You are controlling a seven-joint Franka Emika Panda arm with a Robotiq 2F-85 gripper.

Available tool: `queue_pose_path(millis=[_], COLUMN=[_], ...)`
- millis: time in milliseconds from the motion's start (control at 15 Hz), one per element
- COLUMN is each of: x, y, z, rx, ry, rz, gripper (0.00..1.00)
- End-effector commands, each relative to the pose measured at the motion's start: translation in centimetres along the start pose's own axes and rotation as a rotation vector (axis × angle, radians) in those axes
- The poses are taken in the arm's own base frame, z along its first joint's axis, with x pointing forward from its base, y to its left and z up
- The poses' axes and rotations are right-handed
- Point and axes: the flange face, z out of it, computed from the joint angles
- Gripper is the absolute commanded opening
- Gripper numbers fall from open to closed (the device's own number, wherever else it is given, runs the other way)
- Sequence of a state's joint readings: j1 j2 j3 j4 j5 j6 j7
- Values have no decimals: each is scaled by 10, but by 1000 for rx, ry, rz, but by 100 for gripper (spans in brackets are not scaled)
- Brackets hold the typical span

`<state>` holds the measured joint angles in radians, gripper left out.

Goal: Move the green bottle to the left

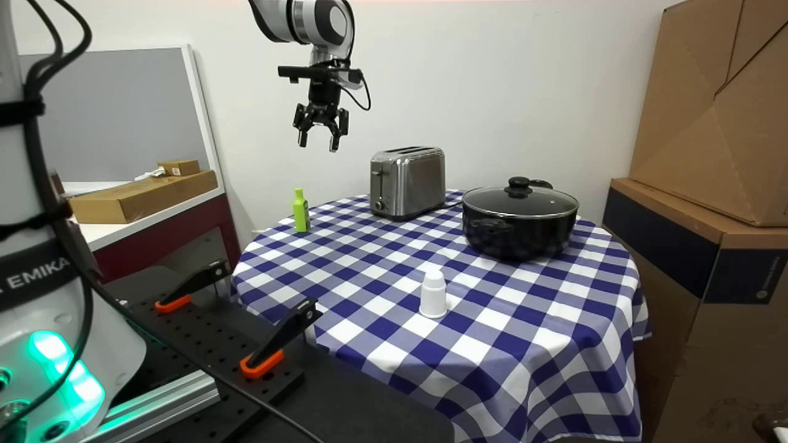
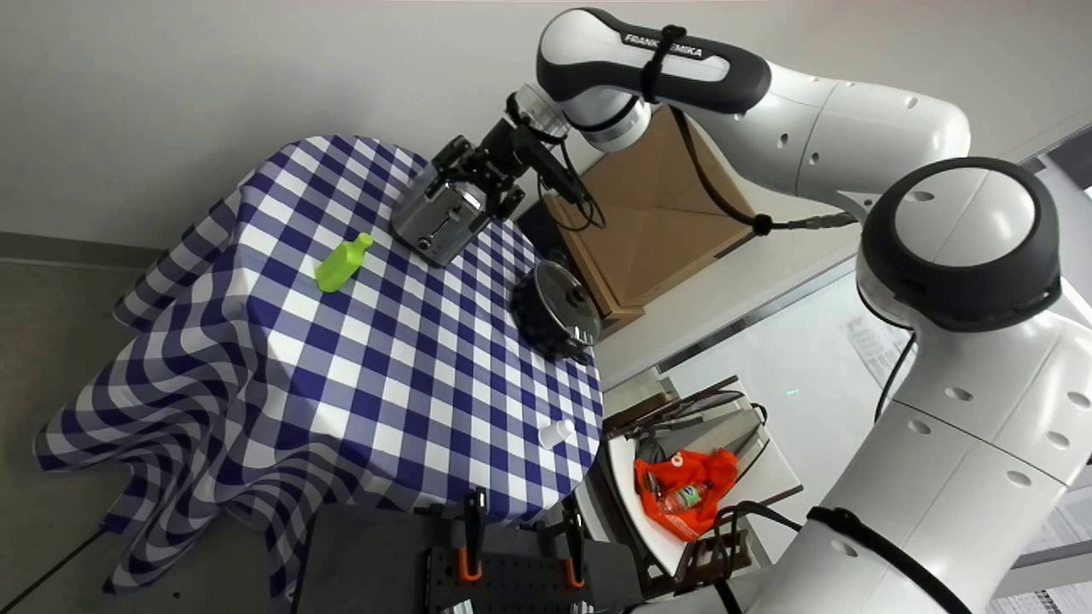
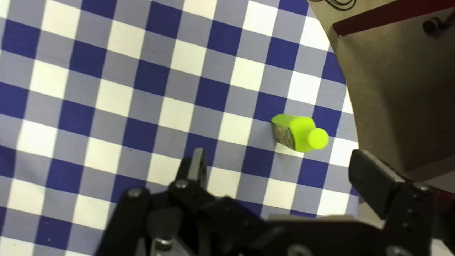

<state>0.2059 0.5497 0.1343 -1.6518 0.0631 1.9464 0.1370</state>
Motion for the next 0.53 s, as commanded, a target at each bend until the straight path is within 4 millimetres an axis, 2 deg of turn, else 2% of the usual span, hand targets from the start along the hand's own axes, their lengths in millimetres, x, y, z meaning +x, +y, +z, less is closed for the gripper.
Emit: queue_pose_path(millis=[0,267,467], x=[-49,-97,-129], y=[57,124,164], z=[-15,-27,-30], rx=[30,33,29], ry=[3,32,66], rz=[117,221,272], gripper=[100,100,100])
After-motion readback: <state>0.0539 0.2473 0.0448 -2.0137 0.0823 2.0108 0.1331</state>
